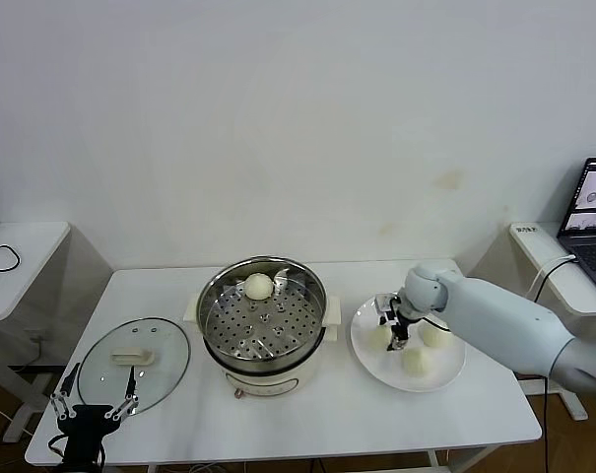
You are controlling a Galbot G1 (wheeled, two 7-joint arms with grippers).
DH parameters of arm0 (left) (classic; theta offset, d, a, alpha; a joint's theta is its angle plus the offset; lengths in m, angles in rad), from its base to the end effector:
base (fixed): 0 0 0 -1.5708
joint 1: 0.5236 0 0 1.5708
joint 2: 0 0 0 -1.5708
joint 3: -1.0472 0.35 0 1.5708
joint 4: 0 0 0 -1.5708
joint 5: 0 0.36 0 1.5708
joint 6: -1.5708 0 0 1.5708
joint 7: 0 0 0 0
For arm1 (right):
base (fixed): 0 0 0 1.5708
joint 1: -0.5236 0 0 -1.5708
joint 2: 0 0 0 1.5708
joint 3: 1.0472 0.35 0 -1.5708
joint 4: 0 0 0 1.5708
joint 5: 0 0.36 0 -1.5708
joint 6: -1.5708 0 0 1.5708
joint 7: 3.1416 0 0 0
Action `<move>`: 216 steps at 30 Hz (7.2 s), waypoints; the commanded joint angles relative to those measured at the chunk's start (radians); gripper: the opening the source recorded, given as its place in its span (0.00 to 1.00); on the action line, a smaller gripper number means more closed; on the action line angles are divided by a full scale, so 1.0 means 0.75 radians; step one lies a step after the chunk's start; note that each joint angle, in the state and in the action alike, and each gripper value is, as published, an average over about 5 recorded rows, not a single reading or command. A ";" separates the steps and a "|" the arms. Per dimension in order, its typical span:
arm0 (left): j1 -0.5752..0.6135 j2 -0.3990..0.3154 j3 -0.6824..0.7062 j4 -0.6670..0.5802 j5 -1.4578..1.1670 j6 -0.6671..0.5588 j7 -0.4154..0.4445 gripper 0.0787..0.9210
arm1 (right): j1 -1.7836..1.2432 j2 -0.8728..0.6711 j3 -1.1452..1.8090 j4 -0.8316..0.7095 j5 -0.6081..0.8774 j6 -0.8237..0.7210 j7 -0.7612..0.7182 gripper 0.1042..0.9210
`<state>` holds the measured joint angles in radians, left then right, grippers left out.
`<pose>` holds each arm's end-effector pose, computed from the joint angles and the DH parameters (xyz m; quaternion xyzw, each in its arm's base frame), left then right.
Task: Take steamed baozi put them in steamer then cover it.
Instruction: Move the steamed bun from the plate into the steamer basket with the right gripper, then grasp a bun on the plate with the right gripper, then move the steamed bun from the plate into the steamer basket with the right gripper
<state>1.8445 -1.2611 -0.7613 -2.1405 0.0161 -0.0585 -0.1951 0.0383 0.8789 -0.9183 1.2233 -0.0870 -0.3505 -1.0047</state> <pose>0.1152 0.1155 -0.2993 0.0828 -0.9741 -0.2056 0.0448 0.5316 -0.0430 -0.2312 0.5043 -0.5358 0.5589 0.3824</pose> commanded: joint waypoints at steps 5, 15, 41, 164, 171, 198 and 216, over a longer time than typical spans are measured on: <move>-0.009 0.003 0.010 0.000 -0.001 -0.001 -0.004 0.88 | 0.434 -0.120 -0.193 0.199 0.255 -0.066 -0.050 0.66; -0.022 0.013 0.026 -0.009 -0.001 0.004 -0.002 0.88 | 0.874 -0.049 -0.388 0.354 0.558 -0.173 0.007 0.67; -0.019 -0.007 0.014 -0.008 0.040 0.001 -0.010 0.88 | 0.515 0.736 -0.366 0.018 0.765 -0.465 0.248 0.67; -0.002 -0.010 0.009 -0.039 0.066 -0.021 -0.048 0.88 | 0.061 -0.330 0.070 0.303 0.028 -0.089 -0.141 0.63; -0.008 -0.008 0.019 -0.042 0.065 -0.020 -0.048 0.88 | 0.413 -0.286 -0.053 0.299 0.177 -0.094 -0.159 0.63; 0.001 -0.023 -0.034 -0.061 0.060 -0.022 -0.066 0.88 | 0.705 0.429 -0.405 0.326 0.434 0.128 0.039 0.64; 0.014 -0.045 -0.072 -0.078 0.056 -0.026 -0.073 0.88 | 0.567 0.629 -0.489 0.213 0.076 0.488 0.020 0.65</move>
<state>1.8535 -1.2933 -0.8095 -2.1981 0.0585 -0.0773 -0.2489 0.4891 1.2639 -1.2533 1.4058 0.0815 -0.1114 -0.9925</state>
